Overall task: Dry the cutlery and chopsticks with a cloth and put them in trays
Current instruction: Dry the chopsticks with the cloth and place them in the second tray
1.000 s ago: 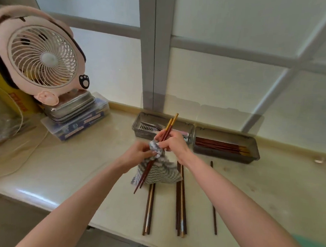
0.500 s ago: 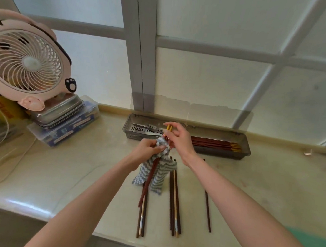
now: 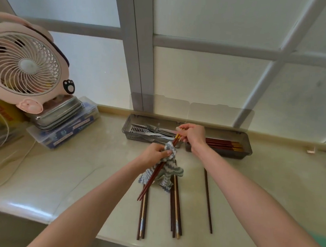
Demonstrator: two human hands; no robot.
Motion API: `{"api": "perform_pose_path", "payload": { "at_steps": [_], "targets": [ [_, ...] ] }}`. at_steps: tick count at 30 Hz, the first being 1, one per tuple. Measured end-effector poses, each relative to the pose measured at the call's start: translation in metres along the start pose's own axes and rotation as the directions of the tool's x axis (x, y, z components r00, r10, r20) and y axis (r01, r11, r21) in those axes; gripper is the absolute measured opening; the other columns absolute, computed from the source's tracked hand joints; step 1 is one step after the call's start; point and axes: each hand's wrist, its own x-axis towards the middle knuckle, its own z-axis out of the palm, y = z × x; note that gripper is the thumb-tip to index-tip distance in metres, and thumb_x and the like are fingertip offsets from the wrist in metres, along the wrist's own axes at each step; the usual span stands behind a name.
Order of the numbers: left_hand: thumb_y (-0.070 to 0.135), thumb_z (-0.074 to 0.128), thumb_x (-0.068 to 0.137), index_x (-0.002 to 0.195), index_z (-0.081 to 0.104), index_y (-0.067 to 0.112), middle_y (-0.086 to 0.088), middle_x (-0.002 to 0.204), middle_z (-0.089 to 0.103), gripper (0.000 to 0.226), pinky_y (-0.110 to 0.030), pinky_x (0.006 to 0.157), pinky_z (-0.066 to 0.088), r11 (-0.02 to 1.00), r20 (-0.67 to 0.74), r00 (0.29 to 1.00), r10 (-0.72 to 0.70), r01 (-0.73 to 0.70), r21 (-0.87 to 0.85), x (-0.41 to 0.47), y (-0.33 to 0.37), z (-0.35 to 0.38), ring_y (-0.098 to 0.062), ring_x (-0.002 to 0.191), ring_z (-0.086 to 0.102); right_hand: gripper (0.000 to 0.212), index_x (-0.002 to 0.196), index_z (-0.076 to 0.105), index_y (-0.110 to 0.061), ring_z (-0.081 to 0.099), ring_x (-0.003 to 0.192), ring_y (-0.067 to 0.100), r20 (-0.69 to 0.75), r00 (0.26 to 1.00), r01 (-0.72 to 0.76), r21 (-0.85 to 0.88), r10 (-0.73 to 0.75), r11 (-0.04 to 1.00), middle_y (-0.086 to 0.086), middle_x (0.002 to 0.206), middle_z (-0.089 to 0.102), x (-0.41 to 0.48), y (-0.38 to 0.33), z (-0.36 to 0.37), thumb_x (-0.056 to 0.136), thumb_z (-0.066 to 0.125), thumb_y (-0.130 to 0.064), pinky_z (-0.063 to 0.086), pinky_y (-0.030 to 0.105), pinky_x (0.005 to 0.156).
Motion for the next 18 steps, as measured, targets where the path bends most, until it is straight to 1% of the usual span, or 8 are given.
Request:
{"api": "perform_pose_path", "payload": {
  "at_steps": [4, 7, 9, 11, 13, 14, 16, 18],
  "targets": [
    [0.025, 0.052, 0.094, 0.084, 0.057, 0.005, -0.01, 0.083, 0.061, 0.023, -0.032, 0.077, 0.052, 0.998, 0.044, 0.999, 0.002, -0.004, 0.062, -0.01, -0.015, 0.005, -0.022, 0.081, 0.061, 0.004, 0.088, 0.068, -0.003, 0.055, 0.053, 0.011, -0.124, 0.992, -0.001, 0.007, 0.001, 1.0, 0.008, 0.072, 0.065, 0.017, -0.008, -0.029, 0.084, 0.067, -0.001, 0.045, 0.018, 0.049],
    [0.025, 0.055, 0.093, 0.078, 0.056, 0.007, -0.009, 0.078, 0.057, 0.024, -0.028, 0.069, 0.047, 0.998, 0.039, 0.999, -0.003, 0.001, 0.066, -0.013, -0.027, 0.003, -0.02, 0.075, 0.057, 0.006, 0.085, 0.067, -0.005, 0.056, 0.055, 0.012, -0.189, 0.982, -0.006, 0.041, 0.013, 0.999, 0.008, 0.072, 0.065, 0.025, -0.012, -0.048, 0.084, 0.065, 0.001, 0.048, 0.019, 0.051],
    [0.027, 0.056, 0.092, 0.085, 0.058, 0.004, -0.012, 0.082, 0.058, 0.024, -0.028, 0.07, 0.044, 0.999, 0.066, 0.998, -0.022, 0.019, 0.044, -0.013, -0.036, -0.002, -0.021, 0.078, 0.056, 0.006, 0.087, 0.068, -0.003, 0.056, 0.053, 0.012, -0.229, 0.973, -0.006, 0.064, 0.021, 0.998, 0.009, 0.07, 0.064, 0.027, -0.012, -0.055, 0.084, 0.066, 0.001, 0.047, 0.018, 0.048],
    [0.025, 0.055, 0.092, 0.091, 0.06, 0.003, -0.01, 0.087, 0.064, 0.023, -0.023, 0.072, 0.048, 0.997, 0.135, 0.988, -0.077, 0.08, -0.013, -0.017, -0.047, -0.011, -0.019, 0.079, 0.062, 0.006, 0.088, 0.068, -0.003, 0.055, 0.052, 0.011, -0.257, 0.966, -0.008, 0.09, 0.031, 0.996, 0.008, 0.069, 0.064, 0.028, -0.009, -0.058, 0.084, 0.066, 0.0, 0.047, 0.017, 0.047],
    [0.019, 0.053, 0.093, 0.089, 0.06, 0.003, -0.009, 0.088, 0.065, 0.018, -0.023, 0.07, 0.05, 0.978, 0.188, 0.974, -0.127, 0.155, -0.141, -0.021, -0.061, -0.019, -0.017, 0.079, 0.064, 0.006, 0.09, 0.068, -0.004, 0.055, 0.053, 0.01, -0.287, 0.957, -0.013, 0.129, 0.049, 0.992, 0.007, 0.07, 0.064, 0.028, -0.008, -0.063, 0.084, 0.067, -0.001, 0.047, 0.016, 0.047],
    [0.016, 0.051, 0.093, 0.088, 0.059, 0.002, -0.011, 0.088, 0.065, 0.016, -0.024, 0.069, 0.051, 0.945, 0.195, 0.971, -0.138, 0.188, -0.267, -0.023, -0.07, -0.022, -0.018, 0.078, 0.064, 0.007, 0.091, 0.068, -0.004, 0.056, 0.053, 0.01, -0.3, 0.952, -0.021, 0.159, 0.068, 0.987, 0.006, 0.071, 0.065, 0.03, -0.007, -0.066, 0.084, 0.067, -0.002, 0.047, 0.015, 0.046],
    [0.015, 0.048, 0.092, 0.094, 0.059, -0.001, -0.016, 0.094, 0.065, 0.02, -0.03, 0.072, 0.053, 0.802, 0.16, 0.978, -0.136, 0.203, -0.561, -0.025, -0.083, -0.02, -0.022, 0.079, 0.066, 0.011, 0.095, 0.067, -0.003, 0.057, 0.055, 0.009, -0.301, 0.945, -0.049, 0.266, 0.131, 0.963, 0.005, 0.072, 0.065, 0.03, -0.004, -0.07, 0.084, 0.067, -0.002, 0.047, 0.014, 0.046],
    [0.021, 0.041, 0.096, 0.107, 0.059, 0.0, -0.018, 0.102, 0.066, 0.03, -0.037, 0.08, 0.053, 0.669, 0.101, 0.99, -0.102, 0.143, -0.729, -0.022, -0.082, -0.007, -0.027, 0.089, 0.066, 0.013, 0.097, 0.066, -0.002, 0.059, 0.059, 0.01, -0.246, 0.946, -0.093, 0.411, 0.209, 0.907, 0.005, 0.076, 0.064, 0.026, 0.0, -0.062, 0.084, 0.066, -0.001, 0.049, 0.015, 0.049]
  ]
}}
